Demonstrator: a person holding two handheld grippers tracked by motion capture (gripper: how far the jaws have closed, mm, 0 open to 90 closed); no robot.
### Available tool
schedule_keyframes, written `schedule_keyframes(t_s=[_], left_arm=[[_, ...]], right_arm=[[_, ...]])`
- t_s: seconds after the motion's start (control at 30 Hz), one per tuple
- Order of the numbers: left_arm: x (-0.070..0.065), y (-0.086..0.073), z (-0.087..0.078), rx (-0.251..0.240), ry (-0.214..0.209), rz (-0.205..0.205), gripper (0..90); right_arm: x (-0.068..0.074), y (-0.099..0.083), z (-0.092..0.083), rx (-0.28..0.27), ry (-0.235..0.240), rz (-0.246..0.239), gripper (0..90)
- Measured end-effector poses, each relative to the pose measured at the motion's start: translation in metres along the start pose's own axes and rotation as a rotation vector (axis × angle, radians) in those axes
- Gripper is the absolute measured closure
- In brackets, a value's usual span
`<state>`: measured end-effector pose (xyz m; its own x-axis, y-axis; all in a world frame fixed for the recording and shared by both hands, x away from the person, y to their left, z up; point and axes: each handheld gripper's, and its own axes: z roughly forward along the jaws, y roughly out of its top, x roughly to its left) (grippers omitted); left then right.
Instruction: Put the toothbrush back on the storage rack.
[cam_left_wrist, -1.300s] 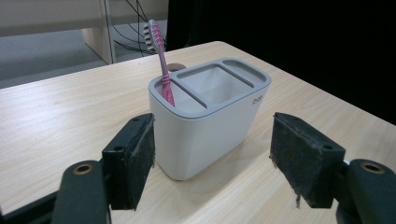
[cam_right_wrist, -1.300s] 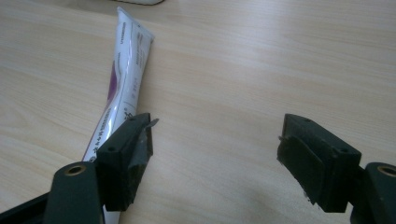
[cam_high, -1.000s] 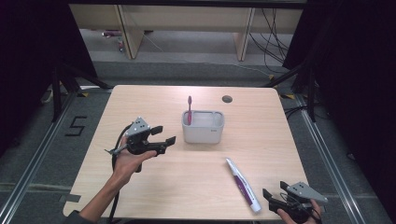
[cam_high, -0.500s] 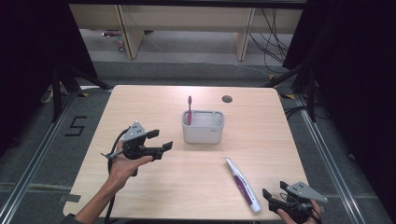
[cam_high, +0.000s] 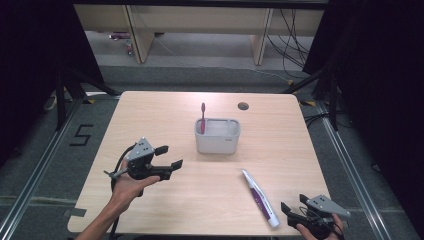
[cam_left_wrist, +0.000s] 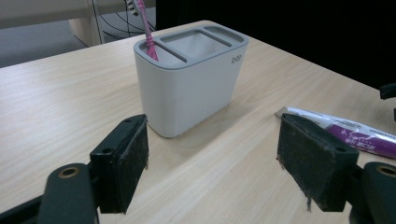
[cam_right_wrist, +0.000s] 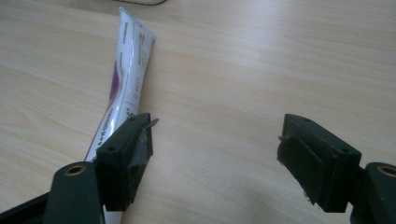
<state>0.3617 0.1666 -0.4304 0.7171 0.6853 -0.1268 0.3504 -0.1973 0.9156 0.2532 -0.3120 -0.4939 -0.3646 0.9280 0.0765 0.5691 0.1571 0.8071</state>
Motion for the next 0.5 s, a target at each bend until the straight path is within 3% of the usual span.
schedule_keyframes(t_s=[0.1,0.2,0.27,0.37,0.47,0.5], left_arm=[[-0.002,-0.004,-0.002,0.008,-0.001,0.004,24.1],[-0.002,-0.008,-0.004,0.014,-0.001,0.008,24.1],[-0.002,-0.011,-0.005,0.016,-0.003,0.009,24.1],[-0.003,-0.017,-0.005,0.027,-0.007,0.010,24.0],[-0.002,-0.022,-0.006,0.035,-0.013,0.014,23.6],[-0.002,-0.023,-0.005,0.036,-0.017,0.016,23.1]], right_arm=[[-0.001,0.000,-0.001,0.002,-0.008,-0.020,26.3],[0.000,0.000,0.000,0.003,0.003,0.005,26.3],[-0.001,0.000,-0.001,0.001,-0.008,-0.021,26.3],[0.000,0.000,0.000,0.002,0.002,0.004,26.3],[-0.001,0.000,-0.001,0.002,-0.008,-0.020,26.3],[0.000,0.000,0.000,0.006,0.004,-0.001,26.3]])
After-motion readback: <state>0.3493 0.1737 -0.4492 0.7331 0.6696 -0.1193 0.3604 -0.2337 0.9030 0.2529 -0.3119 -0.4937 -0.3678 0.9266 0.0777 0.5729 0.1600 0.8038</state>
